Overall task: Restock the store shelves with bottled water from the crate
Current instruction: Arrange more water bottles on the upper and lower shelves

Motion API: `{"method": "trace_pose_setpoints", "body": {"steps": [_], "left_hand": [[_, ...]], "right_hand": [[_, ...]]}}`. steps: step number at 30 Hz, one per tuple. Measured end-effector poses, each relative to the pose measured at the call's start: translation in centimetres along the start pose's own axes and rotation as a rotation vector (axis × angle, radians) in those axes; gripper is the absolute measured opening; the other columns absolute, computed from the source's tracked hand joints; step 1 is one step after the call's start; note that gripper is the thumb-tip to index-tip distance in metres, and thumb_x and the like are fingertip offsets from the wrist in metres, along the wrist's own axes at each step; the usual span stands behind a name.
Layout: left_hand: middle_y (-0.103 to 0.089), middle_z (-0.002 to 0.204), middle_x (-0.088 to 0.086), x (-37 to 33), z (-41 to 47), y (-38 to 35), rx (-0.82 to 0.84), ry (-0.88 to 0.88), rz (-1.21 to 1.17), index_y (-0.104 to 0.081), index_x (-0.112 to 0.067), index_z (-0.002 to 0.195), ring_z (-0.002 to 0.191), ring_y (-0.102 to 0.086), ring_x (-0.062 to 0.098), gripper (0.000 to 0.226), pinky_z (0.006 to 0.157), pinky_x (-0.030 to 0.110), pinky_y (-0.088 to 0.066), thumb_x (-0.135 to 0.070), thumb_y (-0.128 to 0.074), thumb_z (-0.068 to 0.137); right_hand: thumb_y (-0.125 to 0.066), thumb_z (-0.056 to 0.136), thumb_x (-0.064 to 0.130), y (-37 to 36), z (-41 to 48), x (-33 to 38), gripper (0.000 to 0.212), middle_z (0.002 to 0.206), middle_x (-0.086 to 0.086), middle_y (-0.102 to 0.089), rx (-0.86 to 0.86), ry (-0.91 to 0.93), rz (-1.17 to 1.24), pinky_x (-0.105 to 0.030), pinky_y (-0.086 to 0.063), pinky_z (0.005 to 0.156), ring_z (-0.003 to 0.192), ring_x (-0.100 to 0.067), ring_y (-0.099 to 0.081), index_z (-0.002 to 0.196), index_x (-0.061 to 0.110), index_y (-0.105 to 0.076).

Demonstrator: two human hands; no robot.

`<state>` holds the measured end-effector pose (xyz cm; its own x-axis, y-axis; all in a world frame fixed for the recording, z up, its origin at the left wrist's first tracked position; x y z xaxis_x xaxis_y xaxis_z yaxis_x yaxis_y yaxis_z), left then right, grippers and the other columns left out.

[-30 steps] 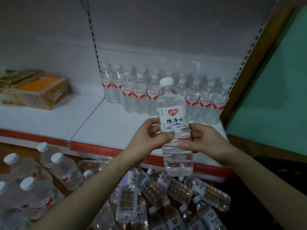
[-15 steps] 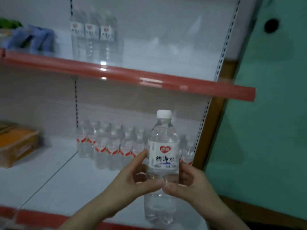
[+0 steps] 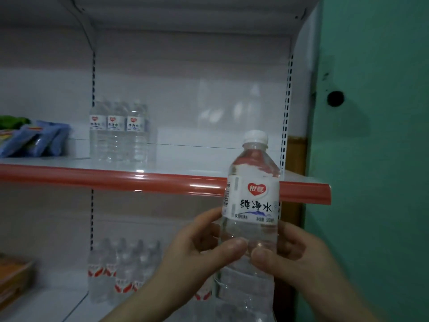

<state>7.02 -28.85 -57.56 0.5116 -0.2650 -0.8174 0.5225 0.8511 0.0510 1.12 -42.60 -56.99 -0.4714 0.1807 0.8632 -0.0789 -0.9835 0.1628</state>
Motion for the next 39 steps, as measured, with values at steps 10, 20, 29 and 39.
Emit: {"method": "trace_pose_setpoints", "body": {"steps": [10,20,29,39], "left_hand": [[-0.073,0.078,0.003,-7.8,7.9,4.9,-0.071,-0.179,0.113,-0.072,-0.022,0.086,0.067,-0.07,0.013,0.022,0.054,0.021,-0.053,-0.036,-0.063,0.072],[-0.067,0.096,0.005,-6.3,20.0,17.2,-0.22,-0.096,0.43,-0.059,-0.011,0.108,0.085,-0.068,0.018,0.037,0.076,0.034,-0.057,-0.041,-0.055,0.085],[-0.062,0.099,0.008,0.2,25.8,24.6,-0.102,0.303,0.583,-0.036,-0.023,0.141,0.087,-0.062,0.022,0.044,0.082,0.036,-0.053,-0.031,-0.042,0.098],[-0.065,0.112,0.011,4.6,27.6,28.8,-0.393,0.207,0.846,-0.056,-0.012,0.122,0.104,-0.06,0.027,0.03,0.087,0.028,-0.046,-0.022,-0.052,0.094]], "right_hand": [[-0.075,0.049,0.035,-1.4,9.2,7.6,0.054,0.081,-0.006,-0.075,0.008,0.081,-0.012,-0.029,-0.058,0.056,0.073,-0.024,-0.073,0.098,0.013,-0.067],[-0.075,0.074,0.014,-5.4,28.9,6.7,0.033,0.1,-0.01,-0.071,0.049,-0.023,-0.161,-0.04,-0.056,0.083,0.091,-0.026,-0.069,0.105,0.008,-0.064],[-0.078,0.07,0.006,-9.3,39.3,-0.3,0.046,0.103,-0.007,-0.069,-0.018,-0.152,-0.238,-0.042,-0.051,0.088,0.098,-0.025,-0.065,0.112,0.01,-0.061],[-0.079,0.07,0.009,-12.1,44.0,-4.8,0.034,0.087,0.004,-0.064,0.035,-0.191,-0.253,-0.029,-0.045,0.068,0.086,-0.017,-0.063,0.09,0.02,-0.054]]}}
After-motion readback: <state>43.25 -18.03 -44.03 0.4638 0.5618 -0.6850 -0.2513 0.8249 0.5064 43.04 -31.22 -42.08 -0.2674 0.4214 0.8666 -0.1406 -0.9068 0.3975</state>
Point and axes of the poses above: each hand's wrist, its own z-axis towards the middle knuckle, its own y-axis out of the back of the hand, x = y × z, the point moved 5 cm from there along z, towards the middle knuckle
